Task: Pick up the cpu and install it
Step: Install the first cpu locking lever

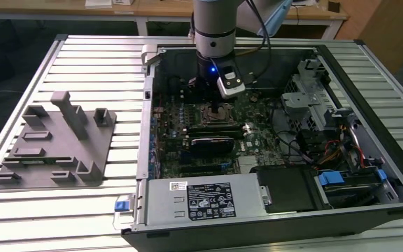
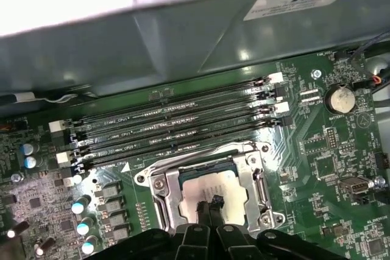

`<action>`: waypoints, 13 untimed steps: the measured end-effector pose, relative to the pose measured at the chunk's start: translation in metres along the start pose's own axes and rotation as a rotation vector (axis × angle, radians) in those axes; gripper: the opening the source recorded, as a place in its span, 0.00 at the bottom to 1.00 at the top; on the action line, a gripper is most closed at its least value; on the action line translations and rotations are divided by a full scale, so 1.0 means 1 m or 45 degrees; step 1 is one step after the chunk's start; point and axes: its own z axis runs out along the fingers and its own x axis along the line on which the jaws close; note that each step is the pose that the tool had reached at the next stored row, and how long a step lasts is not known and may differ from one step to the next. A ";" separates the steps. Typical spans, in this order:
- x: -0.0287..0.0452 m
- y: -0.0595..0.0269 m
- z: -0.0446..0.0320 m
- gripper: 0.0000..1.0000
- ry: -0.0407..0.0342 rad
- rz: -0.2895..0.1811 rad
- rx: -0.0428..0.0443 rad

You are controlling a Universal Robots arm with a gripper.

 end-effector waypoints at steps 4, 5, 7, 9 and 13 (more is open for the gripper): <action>-0.0009 -0.0001 -0.0100 0.11 0.0001 0.000 0.000; -0.0012 -0.0001 -0.0127 0.11 0.0001 0.000 0.000; -0.0017 -0.0001 -0.0180 0.11 0.0001 0.000 0.000; -0.0021 -0.0002 -0.0225 0.11 0.0001 0.000 0.000; -0.0031 -0.0001 -0.0260 0.11 0.0001 0.000 0.000</action>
